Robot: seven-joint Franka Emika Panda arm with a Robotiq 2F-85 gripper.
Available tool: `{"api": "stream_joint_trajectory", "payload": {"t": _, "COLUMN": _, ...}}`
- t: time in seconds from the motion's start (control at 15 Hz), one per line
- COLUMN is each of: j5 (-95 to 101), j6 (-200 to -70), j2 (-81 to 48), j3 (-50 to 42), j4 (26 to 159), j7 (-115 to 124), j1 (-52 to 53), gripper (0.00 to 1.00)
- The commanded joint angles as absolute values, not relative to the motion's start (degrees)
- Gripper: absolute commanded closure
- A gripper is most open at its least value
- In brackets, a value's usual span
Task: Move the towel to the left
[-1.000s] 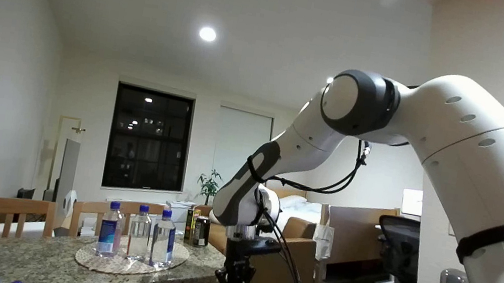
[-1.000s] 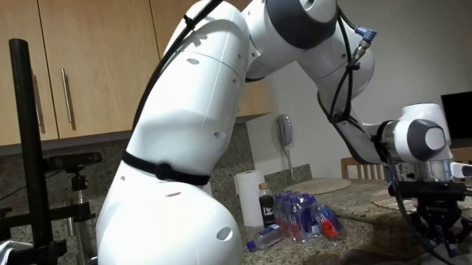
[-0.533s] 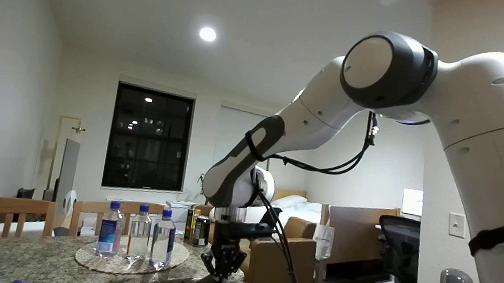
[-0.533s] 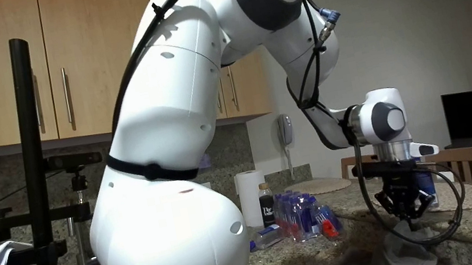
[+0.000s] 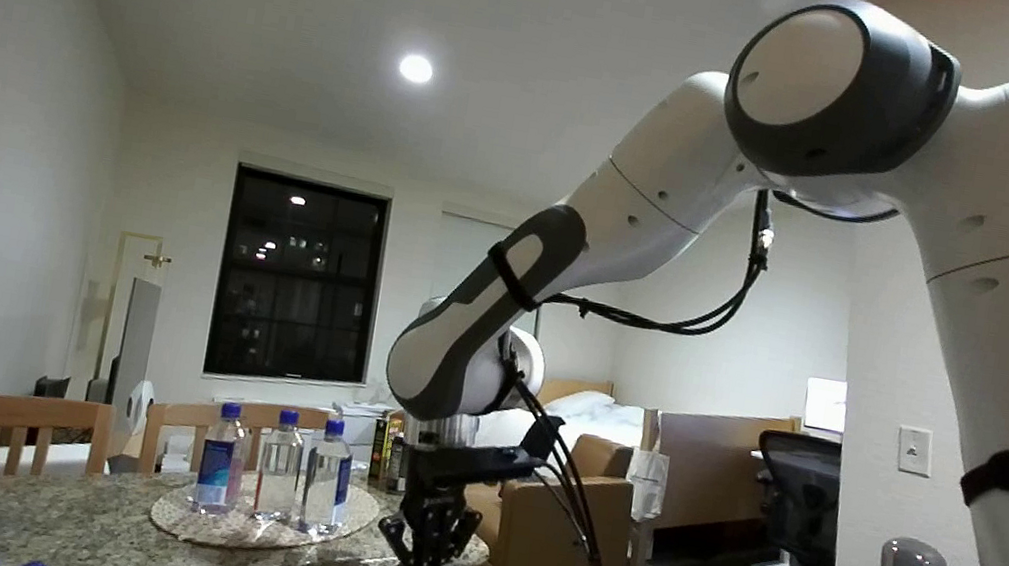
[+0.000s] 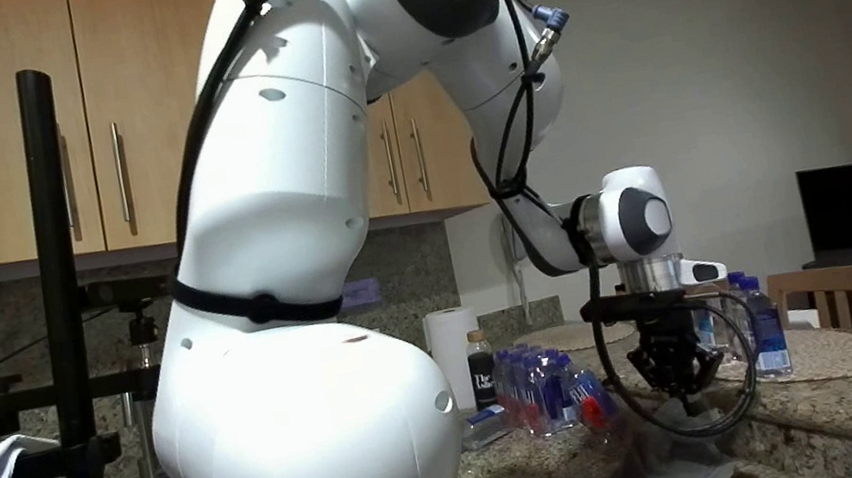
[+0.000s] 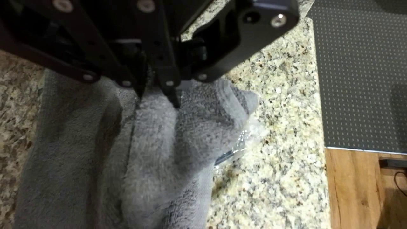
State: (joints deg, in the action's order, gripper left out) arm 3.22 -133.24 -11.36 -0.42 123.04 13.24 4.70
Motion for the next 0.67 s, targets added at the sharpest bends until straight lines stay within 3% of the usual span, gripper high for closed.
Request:
{"api": "stream_joint_trajectory", "payload": {"t": 0.0, "j5": 5.9, "j6": -135.7, "j2": -10.6, "j3": 0.5, "j4": 126.3, "j7": 22.8, "j1": 7.4, "gripper": 0.91}}
{"api": "stream_joint_trajectory", "payload": {"t": 0.4, "j5": 7.8, "j6": -145.2, "j2": -13.1, "j3": 2.5, "j4": 126.7, "j7": 43.7, "j1": 14.9, "gripper": 0.92}}
{"api": "stream_joint_trajectory", "payload": {"t": 0.6, "j5": 13.6, "j6": -151.8, "j2": -14.7, "j3": -3.8, "j4": 125.6, "j7": 56.7, "j1": 24.3, "gripper": 0.92}}
